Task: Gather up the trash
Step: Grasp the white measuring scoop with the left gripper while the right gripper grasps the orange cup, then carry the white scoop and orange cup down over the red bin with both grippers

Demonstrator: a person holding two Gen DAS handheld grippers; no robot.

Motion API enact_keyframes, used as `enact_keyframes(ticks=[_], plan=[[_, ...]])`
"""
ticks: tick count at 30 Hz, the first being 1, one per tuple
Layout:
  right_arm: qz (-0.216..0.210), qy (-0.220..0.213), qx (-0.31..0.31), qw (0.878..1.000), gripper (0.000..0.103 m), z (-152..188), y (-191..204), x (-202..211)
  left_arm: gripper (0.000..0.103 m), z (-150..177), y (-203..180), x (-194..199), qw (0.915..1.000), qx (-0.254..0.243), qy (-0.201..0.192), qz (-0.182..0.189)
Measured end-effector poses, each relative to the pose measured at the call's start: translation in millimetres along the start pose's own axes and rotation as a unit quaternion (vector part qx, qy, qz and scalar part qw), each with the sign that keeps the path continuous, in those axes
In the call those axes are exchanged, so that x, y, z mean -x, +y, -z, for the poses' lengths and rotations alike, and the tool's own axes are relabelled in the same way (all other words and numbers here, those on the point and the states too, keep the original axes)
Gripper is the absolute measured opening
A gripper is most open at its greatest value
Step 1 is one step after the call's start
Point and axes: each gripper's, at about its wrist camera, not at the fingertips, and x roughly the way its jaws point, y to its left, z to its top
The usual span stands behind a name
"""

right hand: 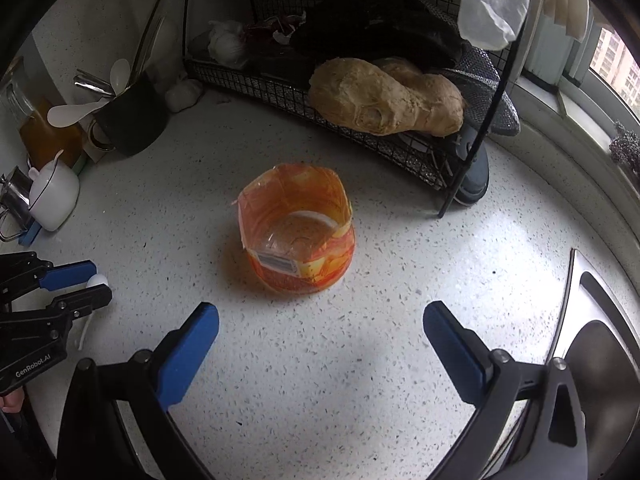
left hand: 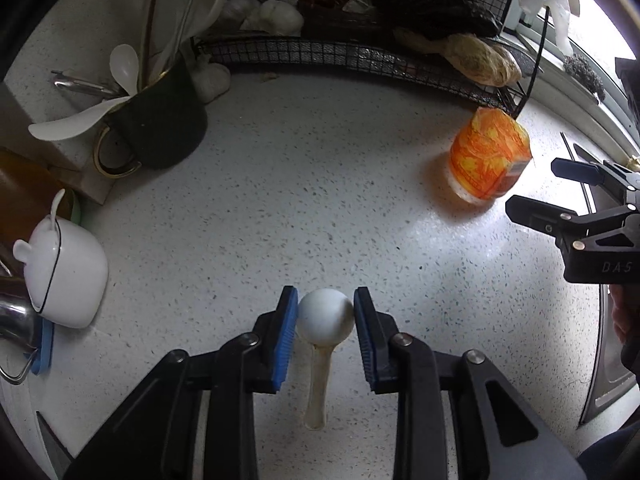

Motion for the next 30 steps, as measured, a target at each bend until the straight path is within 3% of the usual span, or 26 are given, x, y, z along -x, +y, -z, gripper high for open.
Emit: enact_keyframes(ticks=[12, 13, 15, 17, 30], plan=[[-0.016, -0.005, 0.041, 0.999, 0.101, -35.9, 20.1, -37.8, 0.027, 1.4, 25.9, -6.4, 0.9988, 0.045, -0.006, -0.018], [-0.022, -0.003, 0.039, 0.999, 0.097, -37.3, 21.1, -40.6, 0.027, 2.7, 28.7, -6.1, 0.9988, 0.044, -0.005, -0.02], [-0.031, 0.007, 0.029, 0.999, 0.068, -40.8, 22.3, -47.8, 0.027, 3.9, 26.7, -8.8, 0.9987, 0.043, -0.002, -0.026], [-0.033, 0.01, 0.03, 0.999, 0.065, -42.3, 26.0, -49.4, 0.027, 7.0, 27.4, -8.7, 0.998, 0.052, 0.0, -0.036], [-0.085, -0.048, 0.101, 0.99, 0.065, 14.4, 65.5, 45.3, 0.027, 47.2, -3.1, 56.3, 0.9942, 0.075, -0.045, -0.063]])
